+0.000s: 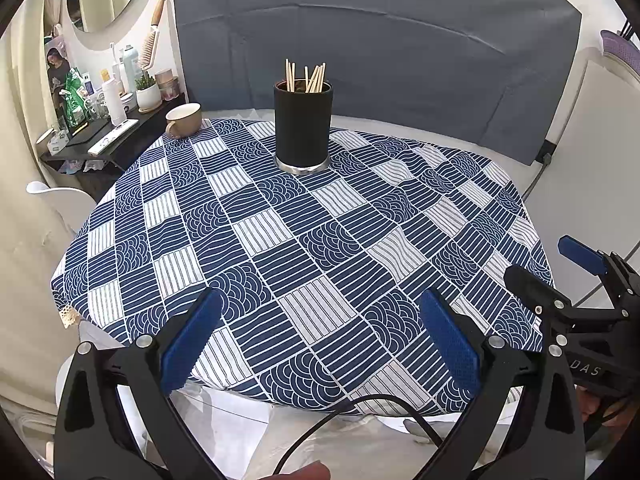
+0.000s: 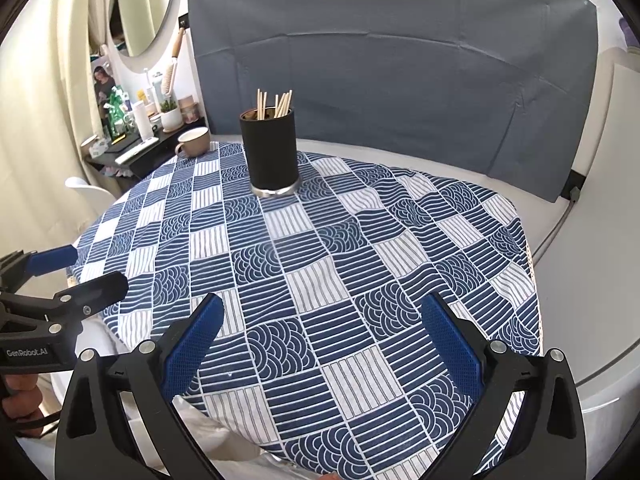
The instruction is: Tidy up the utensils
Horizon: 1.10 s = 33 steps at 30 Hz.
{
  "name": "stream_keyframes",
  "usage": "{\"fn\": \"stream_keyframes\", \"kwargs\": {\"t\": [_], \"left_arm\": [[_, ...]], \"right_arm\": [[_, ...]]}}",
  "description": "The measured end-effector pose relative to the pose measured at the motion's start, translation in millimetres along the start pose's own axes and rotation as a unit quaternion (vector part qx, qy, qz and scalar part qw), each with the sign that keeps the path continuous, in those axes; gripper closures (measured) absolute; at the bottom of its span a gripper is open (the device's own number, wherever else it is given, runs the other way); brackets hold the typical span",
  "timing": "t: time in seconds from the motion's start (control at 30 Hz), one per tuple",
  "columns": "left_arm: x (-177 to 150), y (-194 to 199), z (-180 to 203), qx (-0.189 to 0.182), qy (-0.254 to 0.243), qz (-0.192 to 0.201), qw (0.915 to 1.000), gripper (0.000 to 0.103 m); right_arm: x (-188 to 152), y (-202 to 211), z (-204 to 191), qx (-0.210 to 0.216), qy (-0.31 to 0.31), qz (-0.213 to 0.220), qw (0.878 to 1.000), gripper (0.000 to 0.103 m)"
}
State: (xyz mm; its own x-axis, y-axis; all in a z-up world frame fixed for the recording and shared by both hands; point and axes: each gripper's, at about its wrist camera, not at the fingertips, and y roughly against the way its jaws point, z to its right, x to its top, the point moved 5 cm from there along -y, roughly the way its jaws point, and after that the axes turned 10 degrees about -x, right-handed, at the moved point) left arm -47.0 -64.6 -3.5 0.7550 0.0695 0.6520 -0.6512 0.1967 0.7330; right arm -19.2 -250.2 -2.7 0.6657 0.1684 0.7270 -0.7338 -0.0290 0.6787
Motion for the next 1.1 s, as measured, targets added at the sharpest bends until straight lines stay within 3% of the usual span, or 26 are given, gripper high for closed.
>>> {"fn": "stream_keyframes", "kwargs": {"t": [1.1], "left_arm": [[0, -6, -10, -0.004, 0.018, -0.012, 0.9997, 0.006]], "right_arm": [[2, -10, -1, 0.002, 0.003, -0.012, 1.000, 0.008]]}}
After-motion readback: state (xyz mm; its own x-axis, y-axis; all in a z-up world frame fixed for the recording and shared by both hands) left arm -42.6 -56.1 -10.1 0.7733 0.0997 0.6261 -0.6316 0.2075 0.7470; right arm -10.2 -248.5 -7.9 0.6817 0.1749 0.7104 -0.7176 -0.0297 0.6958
